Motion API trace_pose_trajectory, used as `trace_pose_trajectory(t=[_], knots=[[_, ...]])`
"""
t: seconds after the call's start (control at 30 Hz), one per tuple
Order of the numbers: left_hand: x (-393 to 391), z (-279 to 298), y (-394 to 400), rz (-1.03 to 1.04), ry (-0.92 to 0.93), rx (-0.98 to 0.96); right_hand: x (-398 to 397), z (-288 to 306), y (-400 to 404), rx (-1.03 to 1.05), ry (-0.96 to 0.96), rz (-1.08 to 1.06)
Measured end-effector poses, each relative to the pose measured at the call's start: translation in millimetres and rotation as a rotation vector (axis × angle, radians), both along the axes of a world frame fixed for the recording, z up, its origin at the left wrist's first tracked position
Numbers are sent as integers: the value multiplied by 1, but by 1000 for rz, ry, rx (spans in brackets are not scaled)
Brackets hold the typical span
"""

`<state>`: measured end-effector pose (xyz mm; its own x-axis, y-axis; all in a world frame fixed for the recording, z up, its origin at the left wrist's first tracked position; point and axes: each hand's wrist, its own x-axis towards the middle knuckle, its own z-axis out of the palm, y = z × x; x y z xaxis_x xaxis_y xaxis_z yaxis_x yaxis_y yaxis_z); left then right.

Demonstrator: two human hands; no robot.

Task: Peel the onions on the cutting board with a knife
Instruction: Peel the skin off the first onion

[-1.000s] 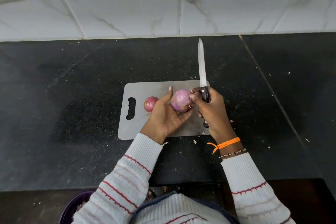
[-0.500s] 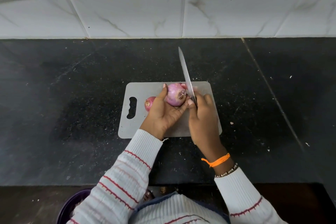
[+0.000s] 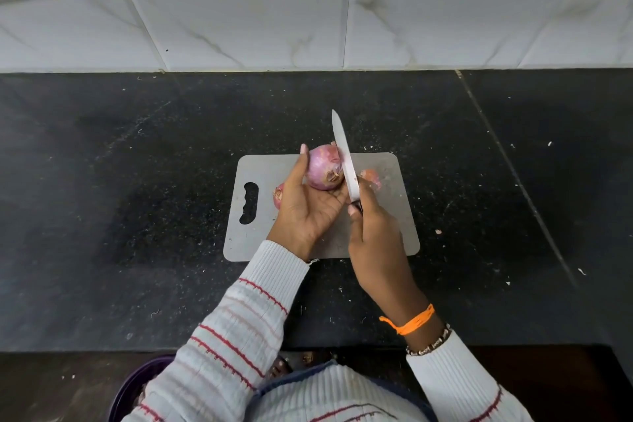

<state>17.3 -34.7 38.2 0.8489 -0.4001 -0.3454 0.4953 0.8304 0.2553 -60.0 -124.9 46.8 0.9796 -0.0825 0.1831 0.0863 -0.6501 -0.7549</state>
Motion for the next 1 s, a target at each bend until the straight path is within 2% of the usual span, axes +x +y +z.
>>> trace_pose_trajectory(t=[0.13,0.27,0.37,0.6,0.73,1.0], knots=[[4,-2,3,-2,1,44,-2,9,1,-4,33,44],[1,-2,1,-72,-79,49,4,32,-5,-60,76,117],[-1,-2,2,-99,-131,126,10,39,-9,-92,111,141],[7,-3,10,-26,-148,172,4,34,-6,-176,-2,-1],[7,-1,9,-54,-116,134,-2,29,0,-189,36,26],[10,-4,23,-82,-159,236,16,44,-18,-128,196,136]])
